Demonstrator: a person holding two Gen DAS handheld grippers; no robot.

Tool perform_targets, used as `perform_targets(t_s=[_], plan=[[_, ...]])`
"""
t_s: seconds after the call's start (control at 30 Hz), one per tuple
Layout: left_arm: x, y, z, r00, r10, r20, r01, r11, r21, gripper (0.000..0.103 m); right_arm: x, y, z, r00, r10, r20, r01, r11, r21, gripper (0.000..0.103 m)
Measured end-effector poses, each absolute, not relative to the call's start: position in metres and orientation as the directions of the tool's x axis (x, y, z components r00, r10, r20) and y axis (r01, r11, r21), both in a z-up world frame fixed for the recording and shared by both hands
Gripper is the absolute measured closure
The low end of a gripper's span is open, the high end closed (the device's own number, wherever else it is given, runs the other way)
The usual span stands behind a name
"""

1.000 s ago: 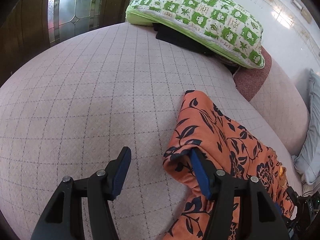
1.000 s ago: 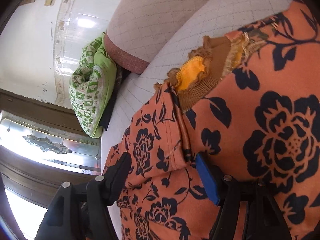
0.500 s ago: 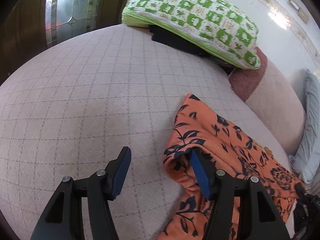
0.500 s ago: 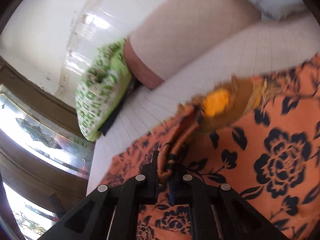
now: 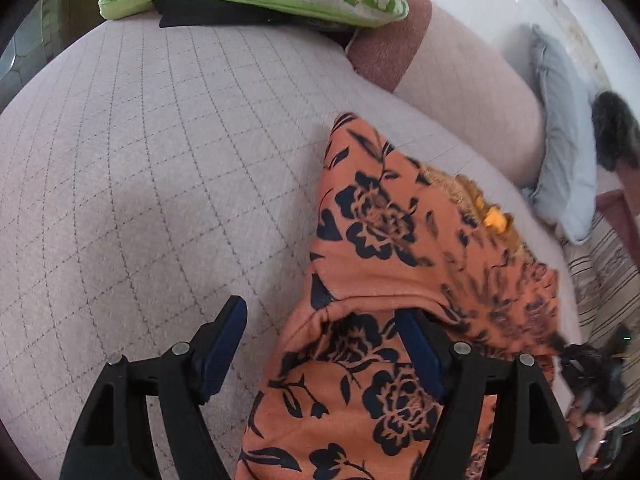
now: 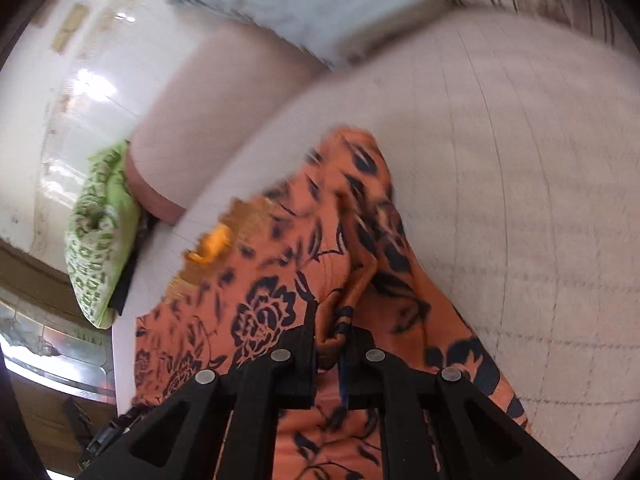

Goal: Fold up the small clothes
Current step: 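Grasp the blouse side edge with the left gripper while the right gripper holds the body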

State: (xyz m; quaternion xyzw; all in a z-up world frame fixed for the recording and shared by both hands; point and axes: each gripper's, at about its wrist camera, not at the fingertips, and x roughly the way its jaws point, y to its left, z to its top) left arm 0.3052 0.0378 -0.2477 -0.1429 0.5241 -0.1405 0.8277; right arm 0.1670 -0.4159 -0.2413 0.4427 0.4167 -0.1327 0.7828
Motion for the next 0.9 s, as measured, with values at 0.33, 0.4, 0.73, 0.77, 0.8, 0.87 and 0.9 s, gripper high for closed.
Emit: perform_targets(t_s=[0.33, 0.4, 0.73, 0.77, 0.8, 0.87, 0.9], plan=[[0.3, 0.037, -0.213, 0.44, -0.556, -0.705, 0.193, 0.826, -0.53, 0.025, 0.137, -0.457, -0.219, 0.7, 0.107, -0.706, 0.593, 0.464, 0.658, 0.09], [0.302, 0.03, -0.216, 0.464, -0.496, -0.734, 0.177, 0.864, -0.472, 0.025, 0.153, -0.439, -0.212, 0.736, 0.188, -0.65, 0.5, 0.497, 0.71, 0.09], [0.314, 0.001, -0.259, 0.363, -0.258, -0.895, 0.133, 0.966, -0.224, 0.025, 0.205, -0.391, -0.258, 0.521, 0.227, -0.823, 0.554, 0.644, 0.528, 0.092], [0.314, 0.0, -0.255, 0.374, -0.266, -0.888, 0.136, 0.963, -0.231, 0.025, 0.205, -0.392, -0.254, 0.532, 0.224, -0.817, 0.548, 0.643, 0.534, 0.092], [0.313, 0.0, -0.251, 0.391, -0.289, -0.874, 0.141, 0.957, -0.253, 0.025, 0.205, -0.393, -0.248, 0.55, 0.216, -0.807, 0.534, 0.652, 0.539, 0.091], [0.312, 0.0, -0.242, 0.422, -0.325, -0.846, 0.147, 0.946, -0.29, 0.025, 0.212, -0.394, -0.234, 0.601, 0.177, -0.779, 0.496, 0.681, 0.538, 0.09], [0.311, 0.0, -0.237, 0.441, -0.34, -0.831, 0.156, 0.941, -0.302, 0.025, 0.215, -0.395, -0.23, 0.617, 0.164, -0.77, 0.487, 0.689, 0.537, 0.09]])
